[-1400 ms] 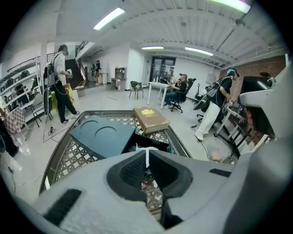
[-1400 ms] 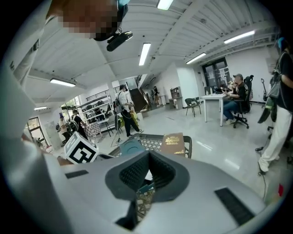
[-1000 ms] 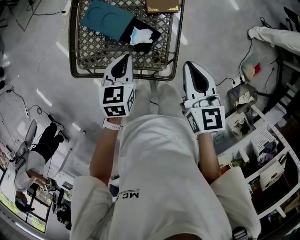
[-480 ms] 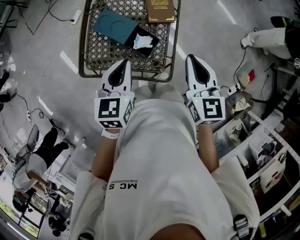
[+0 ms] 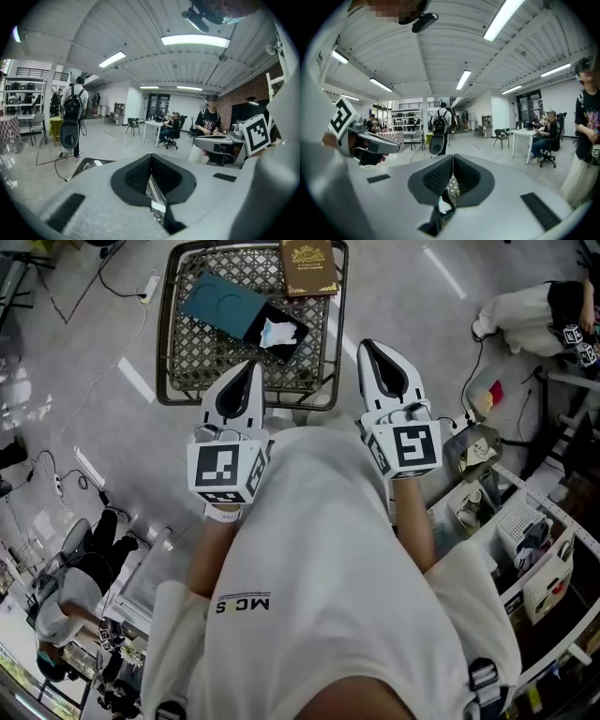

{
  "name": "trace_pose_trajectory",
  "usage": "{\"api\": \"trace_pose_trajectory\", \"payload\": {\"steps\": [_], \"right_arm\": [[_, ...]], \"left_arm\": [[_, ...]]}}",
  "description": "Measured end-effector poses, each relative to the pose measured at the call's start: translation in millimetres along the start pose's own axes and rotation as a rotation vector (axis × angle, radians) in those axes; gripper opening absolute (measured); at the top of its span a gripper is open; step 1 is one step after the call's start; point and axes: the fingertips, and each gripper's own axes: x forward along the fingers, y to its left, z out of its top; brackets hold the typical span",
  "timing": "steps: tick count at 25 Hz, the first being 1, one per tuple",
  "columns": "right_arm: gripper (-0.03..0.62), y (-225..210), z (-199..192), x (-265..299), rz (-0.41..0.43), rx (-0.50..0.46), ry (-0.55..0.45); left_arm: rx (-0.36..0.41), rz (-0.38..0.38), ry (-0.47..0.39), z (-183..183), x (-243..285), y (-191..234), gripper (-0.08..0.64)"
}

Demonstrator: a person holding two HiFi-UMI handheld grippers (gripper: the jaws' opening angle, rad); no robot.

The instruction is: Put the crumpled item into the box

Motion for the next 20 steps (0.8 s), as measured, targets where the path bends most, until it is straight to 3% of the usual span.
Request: {"api": "trace_pose_trajectory", "payload": {"steps": [20], "right_arm": [[0.015, -4.6, -9.4, -7.5, -0.048, 0.0, 0.022]], "left_arm": [[0.007, -0.051, 0.021, -4.4, 9.7, -6.8, 0.025]]}}
